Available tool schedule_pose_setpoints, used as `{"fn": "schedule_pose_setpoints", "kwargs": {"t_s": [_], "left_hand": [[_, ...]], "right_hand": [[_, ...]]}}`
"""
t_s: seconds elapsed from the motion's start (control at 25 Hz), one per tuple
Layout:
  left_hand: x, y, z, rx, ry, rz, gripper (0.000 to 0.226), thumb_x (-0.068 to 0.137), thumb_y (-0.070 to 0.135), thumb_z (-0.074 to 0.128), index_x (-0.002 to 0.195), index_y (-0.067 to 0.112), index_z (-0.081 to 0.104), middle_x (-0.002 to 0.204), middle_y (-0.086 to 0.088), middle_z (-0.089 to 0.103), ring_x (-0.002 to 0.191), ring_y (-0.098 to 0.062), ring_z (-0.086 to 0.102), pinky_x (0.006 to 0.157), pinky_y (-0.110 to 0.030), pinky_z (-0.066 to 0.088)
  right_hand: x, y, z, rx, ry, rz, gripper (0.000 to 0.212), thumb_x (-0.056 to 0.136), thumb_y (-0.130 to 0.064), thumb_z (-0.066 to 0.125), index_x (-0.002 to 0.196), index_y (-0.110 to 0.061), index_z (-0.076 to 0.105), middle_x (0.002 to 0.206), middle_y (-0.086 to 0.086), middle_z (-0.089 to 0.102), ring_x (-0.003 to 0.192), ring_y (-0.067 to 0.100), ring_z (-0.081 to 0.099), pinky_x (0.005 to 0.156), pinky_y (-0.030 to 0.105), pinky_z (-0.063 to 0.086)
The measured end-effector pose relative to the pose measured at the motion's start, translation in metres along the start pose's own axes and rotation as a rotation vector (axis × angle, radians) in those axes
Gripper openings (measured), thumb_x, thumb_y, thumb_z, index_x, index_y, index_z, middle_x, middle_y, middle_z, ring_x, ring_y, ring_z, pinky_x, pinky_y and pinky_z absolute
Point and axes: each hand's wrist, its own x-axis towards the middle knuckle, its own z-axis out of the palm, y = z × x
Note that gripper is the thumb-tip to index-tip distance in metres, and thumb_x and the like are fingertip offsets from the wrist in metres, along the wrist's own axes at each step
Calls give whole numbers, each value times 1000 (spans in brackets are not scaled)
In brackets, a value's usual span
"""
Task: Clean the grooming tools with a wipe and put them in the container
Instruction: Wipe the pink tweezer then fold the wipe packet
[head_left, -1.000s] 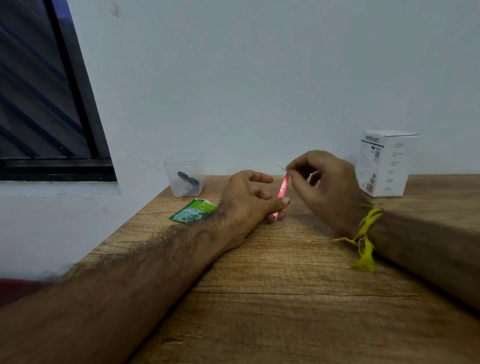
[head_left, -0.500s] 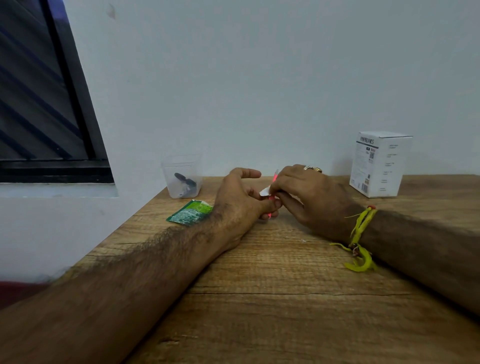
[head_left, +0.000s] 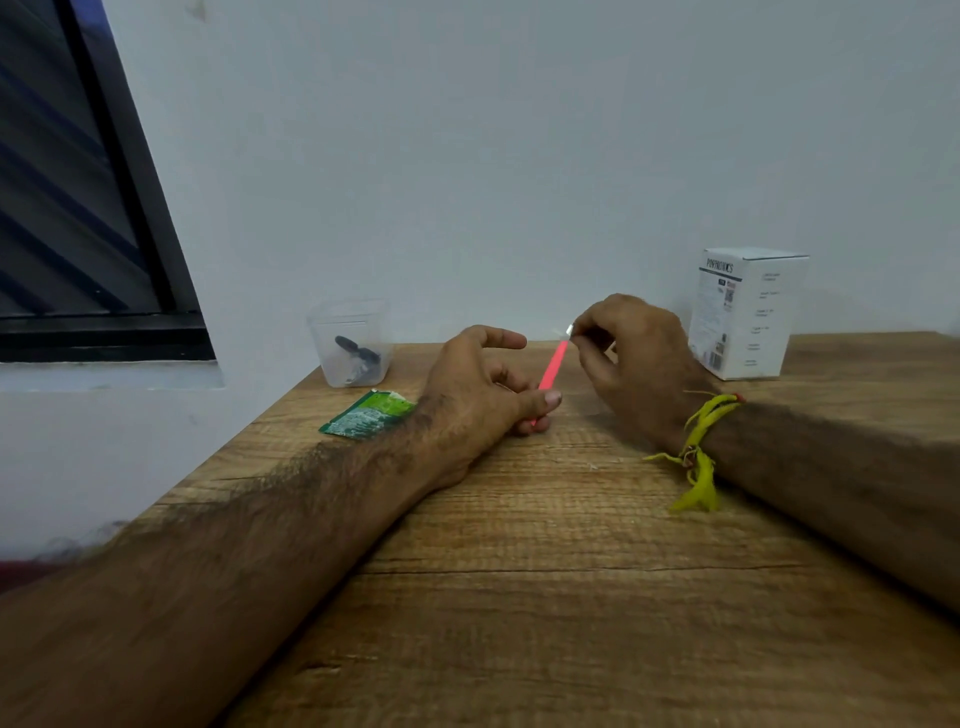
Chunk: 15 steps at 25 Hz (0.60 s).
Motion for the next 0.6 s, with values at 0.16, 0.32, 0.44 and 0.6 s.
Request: {"fn": "schedule_pose_setpoints", "kwargs": {"t_s": [0.16,0.32,0.44,0.6], "left_hand": [[0,-3,-1,-23,-18,-2,44,75,-3,84,112,3,59,75,-19,74,56,-17,70,52,-22,57],[4,-7,-1,-22,28,5,31,77,-4,82,102,2,63,67,-10,72,53,-15,69,47,-20,53],[5,-8,-1,-8,81,5,28,80,-3,80,101,4,63,74,-15,73,57,-18,70,49,-22,54],[7,-8,0,19,78,9,27,82,-5,77,102,5,63,69,-10,71,58,-17,70,52,-22,55]], "right_hand": [[2,5,2,52,128,179,5,84,-9,65,83,-13,68,80,-1,65,74,14,59,71,35,53],[1,1,2,66,50,184,4,83,-11,66,82,-15,68,79,-4,65,74,12,60,70,33,53],[2,-1,0,97,-2,240,4,84,-13,66,84,-14,69,80,-3,67,76,14,61,73,33,53],[4,-4,2,84,-62,269,5,86,-15,64,86,-15,69,82,-3,66,78,13,60,75,31,51]]}}
